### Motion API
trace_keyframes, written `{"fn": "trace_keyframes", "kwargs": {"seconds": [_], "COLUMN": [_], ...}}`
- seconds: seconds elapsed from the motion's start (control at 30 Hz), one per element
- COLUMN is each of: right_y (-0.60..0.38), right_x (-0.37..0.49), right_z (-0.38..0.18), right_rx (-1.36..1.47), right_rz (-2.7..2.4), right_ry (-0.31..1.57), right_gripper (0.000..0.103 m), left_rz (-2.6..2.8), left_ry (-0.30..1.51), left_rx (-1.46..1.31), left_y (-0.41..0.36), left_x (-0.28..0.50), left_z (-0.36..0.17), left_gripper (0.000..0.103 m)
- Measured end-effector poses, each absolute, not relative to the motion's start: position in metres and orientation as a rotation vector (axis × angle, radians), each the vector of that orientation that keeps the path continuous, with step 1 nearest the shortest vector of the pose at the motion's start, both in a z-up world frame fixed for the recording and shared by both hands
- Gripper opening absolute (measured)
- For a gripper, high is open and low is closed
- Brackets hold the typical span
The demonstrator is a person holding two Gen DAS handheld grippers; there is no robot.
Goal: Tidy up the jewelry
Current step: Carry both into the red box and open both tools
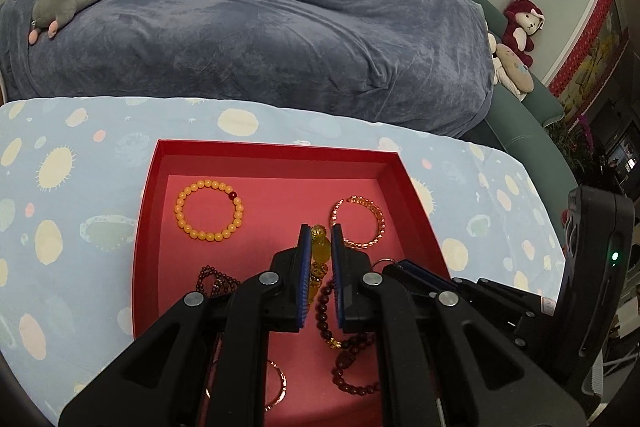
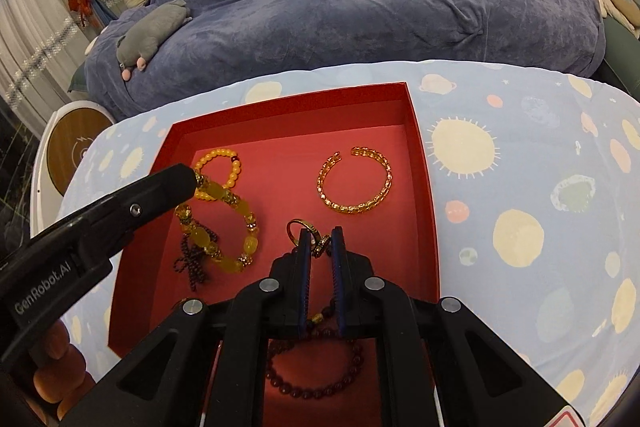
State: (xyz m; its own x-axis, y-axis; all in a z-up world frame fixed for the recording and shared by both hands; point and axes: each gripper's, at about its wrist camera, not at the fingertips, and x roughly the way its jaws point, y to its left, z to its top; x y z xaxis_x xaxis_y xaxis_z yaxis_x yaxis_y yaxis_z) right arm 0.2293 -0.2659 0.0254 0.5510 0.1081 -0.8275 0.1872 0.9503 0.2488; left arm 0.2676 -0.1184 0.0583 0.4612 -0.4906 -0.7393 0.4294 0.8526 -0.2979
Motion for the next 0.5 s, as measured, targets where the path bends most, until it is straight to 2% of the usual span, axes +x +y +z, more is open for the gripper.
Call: {"fn": "trace_keyframes", "kwargs": {"seconds": [0.2,0.27,0.33,0.4,0.5], "right_y": [-0.272,-0.273,-0.274,-0.275,-0.276], "right_x": [0.244,0.243,0.238,0.232,0.220], "right_z": [0.011,0.011,0.014,0.018,0.025], "right_rx": [0.329,0.326,0.328,0.332,0.345], "right_rz": [-0.084,-0.097,-0.109,-0.116,-0.115], "right_ry": [1.004,0.992,0.974,0.958,0.941], "right_gripper": [0.014,0.019,0.027,0.031,0.032], "left_rz": [-0.524,-0.503,-0.470,-0.458,-0.445], "left_ry": [0.940,0.933,0.917,0.896,0.883], "left_rx": [-0.082,-0.098,-0.107,-0.110,-0.100], "left_y": [-0.115,-0.110,-0.104,-0.097,-0.090], "left_x": [0.284,0.286,0.284,0.281,0.272], "left_z": [0.040,0.040,0.042,0.046,0.051], "left_gripper": [0.010,0.019,0.037,0.038,0.038]}}
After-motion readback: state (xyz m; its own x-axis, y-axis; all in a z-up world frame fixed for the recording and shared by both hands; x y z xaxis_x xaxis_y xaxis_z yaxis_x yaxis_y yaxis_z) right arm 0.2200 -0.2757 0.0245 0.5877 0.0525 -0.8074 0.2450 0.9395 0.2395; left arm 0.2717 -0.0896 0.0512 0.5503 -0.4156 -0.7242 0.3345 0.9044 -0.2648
